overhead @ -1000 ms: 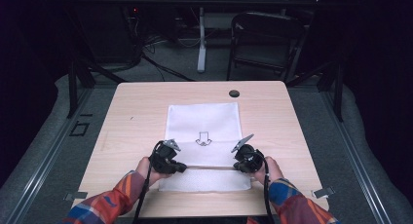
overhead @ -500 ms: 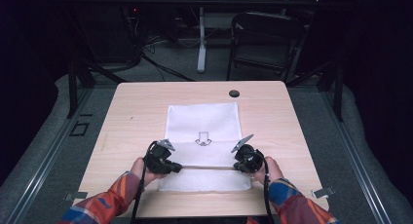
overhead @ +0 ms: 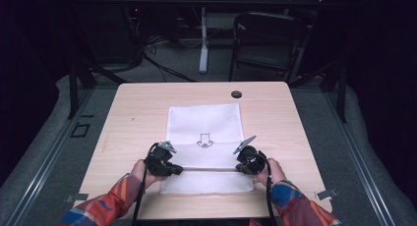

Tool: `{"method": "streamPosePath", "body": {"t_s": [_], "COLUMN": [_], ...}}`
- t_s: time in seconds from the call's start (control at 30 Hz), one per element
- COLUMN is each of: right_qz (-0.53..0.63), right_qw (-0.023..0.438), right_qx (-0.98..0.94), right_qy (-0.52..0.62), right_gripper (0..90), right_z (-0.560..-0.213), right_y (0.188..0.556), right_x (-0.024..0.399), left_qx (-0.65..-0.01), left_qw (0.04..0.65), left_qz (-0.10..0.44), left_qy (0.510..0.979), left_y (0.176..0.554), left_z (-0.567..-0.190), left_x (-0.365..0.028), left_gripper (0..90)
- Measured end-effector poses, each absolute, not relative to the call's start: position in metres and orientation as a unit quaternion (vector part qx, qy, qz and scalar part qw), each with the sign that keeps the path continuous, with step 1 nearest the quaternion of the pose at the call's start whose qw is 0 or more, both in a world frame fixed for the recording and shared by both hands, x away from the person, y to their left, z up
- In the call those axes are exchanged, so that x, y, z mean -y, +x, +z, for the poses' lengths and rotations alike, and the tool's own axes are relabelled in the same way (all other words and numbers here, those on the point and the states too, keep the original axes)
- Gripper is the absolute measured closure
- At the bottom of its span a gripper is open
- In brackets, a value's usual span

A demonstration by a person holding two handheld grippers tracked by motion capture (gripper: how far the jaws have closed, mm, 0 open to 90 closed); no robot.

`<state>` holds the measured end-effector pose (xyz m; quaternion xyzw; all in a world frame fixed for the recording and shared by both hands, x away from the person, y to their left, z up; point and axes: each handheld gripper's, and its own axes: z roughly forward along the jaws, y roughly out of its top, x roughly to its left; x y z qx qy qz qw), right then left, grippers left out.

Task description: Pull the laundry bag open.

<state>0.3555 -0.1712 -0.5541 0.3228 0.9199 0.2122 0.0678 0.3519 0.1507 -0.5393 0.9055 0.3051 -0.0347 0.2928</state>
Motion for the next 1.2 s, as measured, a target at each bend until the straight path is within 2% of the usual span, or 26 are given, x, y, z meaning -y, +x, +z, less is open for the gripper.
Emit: {"method": "streamPosePath", "body": {"t_s": [0.43, 1.2], "right_qz": [0.212, 0.209], "right_qw": [0.068, 0.070], "right_qx": [-0.919, -0.920], "right_qy": [0.324, 0.325], "right_gripper": [90.0, 90.0], "right_z": [-0.554, -0.554], "right_y": [0.355, 0.355], "right_x": [0.171, 0.171], "left_qx": [-0.309, -0.341], "left_qw": [0.284, 0.289], "left_qz": [-0.028, -0.030], "left_qy": [0.907, 0.894], "left_y": [0.352, 0.354], "left_z": [-0.541, -0.539], "left_x": [-0.151, -0.175], "left_gripper": [87.0, 87.0]}}
